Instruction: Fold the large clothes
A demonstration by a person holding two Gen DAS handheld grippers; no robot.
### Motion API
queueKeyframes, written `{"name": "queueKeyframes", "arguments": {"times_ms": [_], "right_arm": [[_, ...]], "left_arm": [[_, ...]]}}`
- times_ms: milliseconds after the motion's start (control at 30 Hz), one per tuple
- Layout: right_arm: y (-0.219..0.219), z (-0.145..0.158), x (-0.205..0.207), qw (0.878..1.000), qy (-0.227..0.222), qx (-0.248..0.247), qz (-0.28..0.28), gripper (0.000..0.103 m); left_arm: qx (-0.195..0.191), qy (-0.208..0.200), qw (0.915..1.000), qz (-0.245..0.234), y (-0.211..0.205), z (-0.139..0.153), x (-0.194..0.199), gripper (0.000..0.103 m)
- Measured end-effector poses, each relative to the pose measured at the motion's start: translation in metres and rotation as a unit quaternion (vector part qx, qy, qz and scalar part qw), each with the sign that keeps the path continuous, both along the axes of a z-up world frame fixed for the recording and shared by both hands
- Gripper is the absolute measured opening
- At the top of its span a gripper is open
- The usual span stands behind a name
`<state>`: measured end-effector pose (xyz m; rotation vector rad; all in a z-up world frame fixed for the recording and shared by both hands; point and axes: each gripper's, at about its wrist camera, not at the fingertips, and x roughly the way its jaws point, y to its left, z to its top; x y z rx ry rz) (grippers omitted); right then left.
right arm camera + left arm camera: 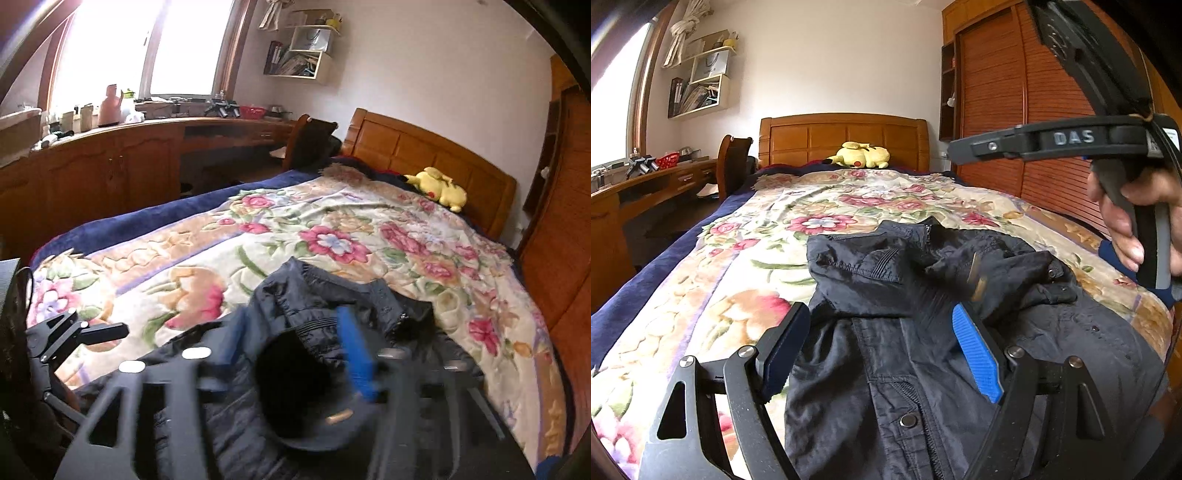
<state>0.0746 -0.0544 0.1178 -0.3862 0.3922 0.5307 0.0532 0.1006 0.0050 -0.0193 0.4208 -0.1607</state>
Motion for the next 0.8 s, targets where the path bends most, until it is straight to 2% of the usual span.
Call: {"name": "queueKeyframes", "arguments": {"times_ms": [133,300,567,800], "right_arm": [[-0.01,0.004,0.0,1.0,-0.005,-0.005,-0.013,0.065],[-0.033,-0.012,0.002,0.999,0.003,-0.007,-0.047,0.065],[-0.082,-0.056,0.0,0.993,0.045,-0.007,-0.111,0.065],[-0.122,-0.114,0.005,0.98,0.102,-0.011,-0.168,0.065]], "left_arm": [[0.001,0.003,1.0,0.001,0.001,-0.001,0.002,0.08],[0.005,0.007,1.0,-0.003,-0.003,-0.003,0.004,0.08],[0.013,0.016,0.9997,-0.01,-0.009,-0.008,0.004,0.08],[0.021,0.045,0.9987,-0.016,-0.011,-0.021,0.011,0.08]]}}
